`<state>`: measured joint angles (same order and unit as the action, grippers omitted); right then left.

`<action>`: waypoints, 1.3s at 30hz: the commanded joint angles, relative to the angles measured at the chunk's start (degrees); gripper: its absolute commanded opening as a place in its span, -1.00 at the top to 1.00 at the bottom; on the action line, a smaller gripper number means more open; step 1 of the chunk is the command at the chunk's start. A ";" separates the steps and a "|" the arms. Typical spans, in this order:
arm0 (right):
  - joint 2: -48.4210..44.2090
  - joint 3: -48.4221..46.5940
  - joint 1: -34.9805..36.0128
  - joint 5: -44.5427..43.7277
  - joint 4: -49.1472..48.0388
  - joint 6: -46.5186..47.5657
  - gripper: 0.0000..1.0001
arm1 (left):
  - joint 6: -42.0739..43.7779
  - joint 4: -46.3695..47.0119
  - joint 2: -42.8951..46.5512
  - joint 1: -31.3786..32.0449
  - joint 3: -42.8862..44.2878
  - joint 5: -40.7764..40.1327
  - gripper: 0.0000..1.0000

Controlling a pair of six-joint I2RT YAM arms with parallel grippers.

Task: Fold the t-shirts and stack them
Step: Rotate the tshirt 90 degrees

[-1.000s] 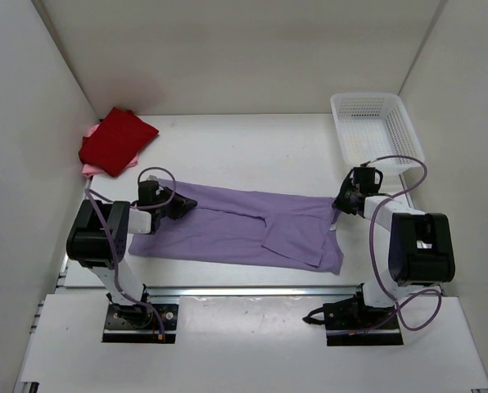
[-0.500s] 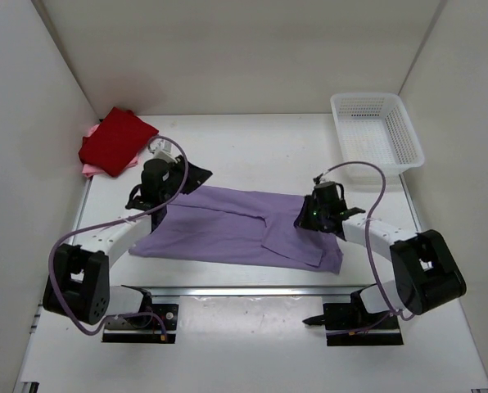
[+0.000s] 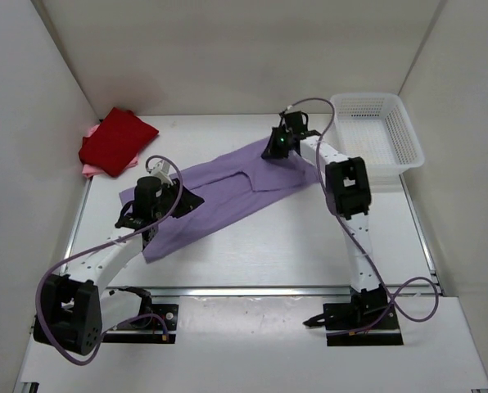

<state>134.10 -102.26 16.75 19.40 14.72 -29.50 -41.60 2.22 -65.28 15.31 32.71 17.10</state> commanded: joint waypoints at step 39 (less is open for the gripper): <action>-17.63 39.75 22.01 -1.47 -30.98 -15.16 1.00 | 12.25 -20.41 1.65 -1.25 10.97 -3.47 0.66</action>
<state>117.89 -64.73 40.80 18.76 -17.17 -44.21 -30.17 -17.61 -64.29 12.80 42.54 15.18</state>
